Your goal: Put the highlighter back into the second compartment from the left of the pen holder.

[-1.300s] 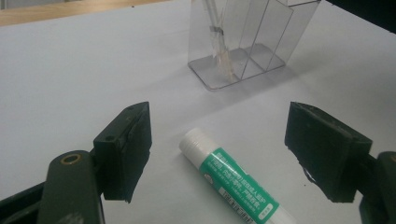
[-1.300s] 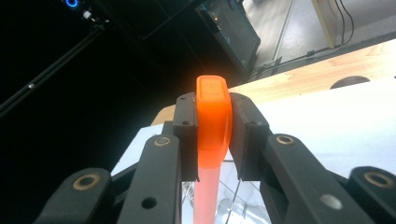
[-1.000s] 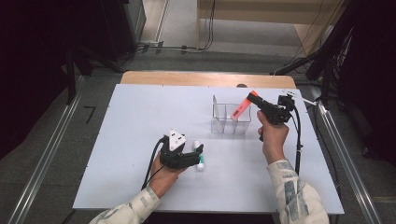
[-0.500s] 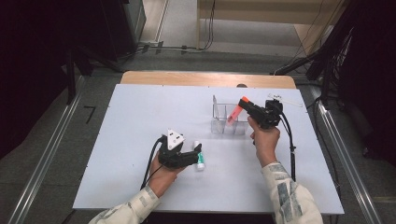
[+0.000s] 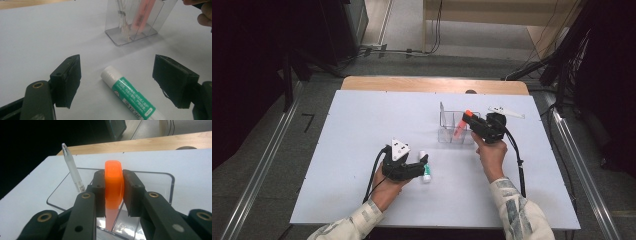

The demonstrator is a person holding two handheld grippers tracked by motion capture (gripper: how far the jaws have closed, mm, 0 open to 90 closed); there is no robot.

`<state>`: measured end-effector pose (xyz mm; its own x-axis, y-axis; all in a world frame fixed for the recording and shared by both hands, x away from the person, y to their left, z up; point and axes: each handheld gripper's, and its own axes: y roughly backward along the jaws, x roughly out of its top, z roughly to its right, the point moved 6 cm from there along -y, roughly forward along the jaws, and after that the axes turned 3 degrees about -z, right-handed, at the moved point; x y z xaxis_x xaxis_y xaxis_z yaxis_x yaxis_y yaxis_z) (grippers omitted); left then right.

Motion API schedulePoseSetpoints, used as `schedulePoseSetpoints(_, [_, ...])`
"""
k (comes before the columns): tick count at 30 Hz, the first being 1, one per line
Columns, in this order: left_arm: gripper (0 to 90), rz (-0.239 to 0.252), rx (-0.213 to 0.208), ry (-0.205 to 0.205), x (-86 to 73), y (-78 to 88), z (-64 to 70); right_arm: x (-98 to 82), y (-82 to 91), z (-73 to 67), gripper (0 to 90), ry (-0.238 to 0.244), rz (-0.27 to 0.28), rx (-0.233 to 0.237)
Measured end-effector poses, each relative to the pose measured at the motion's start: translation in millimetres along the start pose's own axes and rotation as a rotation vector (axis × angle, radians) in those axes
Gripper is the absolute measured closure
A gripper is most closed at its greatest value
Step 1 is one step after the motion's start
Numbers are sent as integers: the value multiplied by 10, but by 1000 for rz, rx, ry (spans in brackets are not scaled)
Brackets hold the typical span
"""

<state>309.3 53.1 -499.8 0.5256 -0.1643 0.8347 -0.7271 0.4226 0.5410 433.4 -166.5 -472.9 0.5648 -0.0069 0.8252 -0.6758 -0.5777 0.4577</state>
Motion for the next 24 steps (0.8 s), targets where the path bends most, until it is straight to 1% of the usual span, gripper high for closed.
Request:
schedulePoseSetpoints(3, [230,-1,1,4,-3,-1,-5,-21,-9,-12,705,14,-9,-10])
schedulePoseSetpoints(5, [230,-3,2,7,-7,-2,-11,-34,-12,-15,692,13,-17,-9])
schedulePoseSetpoints(8, [230,-4,5,7,-9,-4,-21,-39,3,-28,677,31,-12,-15])
schedulePoseSetpoints(11, [230,-2,6,11,-9,-3,-32,-30,32,-21,657,35,-8,-19])
schedulePoseSetpoints(16, [230,-1,15,18,-7,1,-64,-17,110,14,600,30,5,-21])
schedulePoseSetpoints(22, [230,0,29,23,-21,23,-127,12,242,27,538,53,21,-30])
schedulePoseSetpoints(24, [230,1,35,25,-22,33,-154,6,283,21,511,61,17,-31])
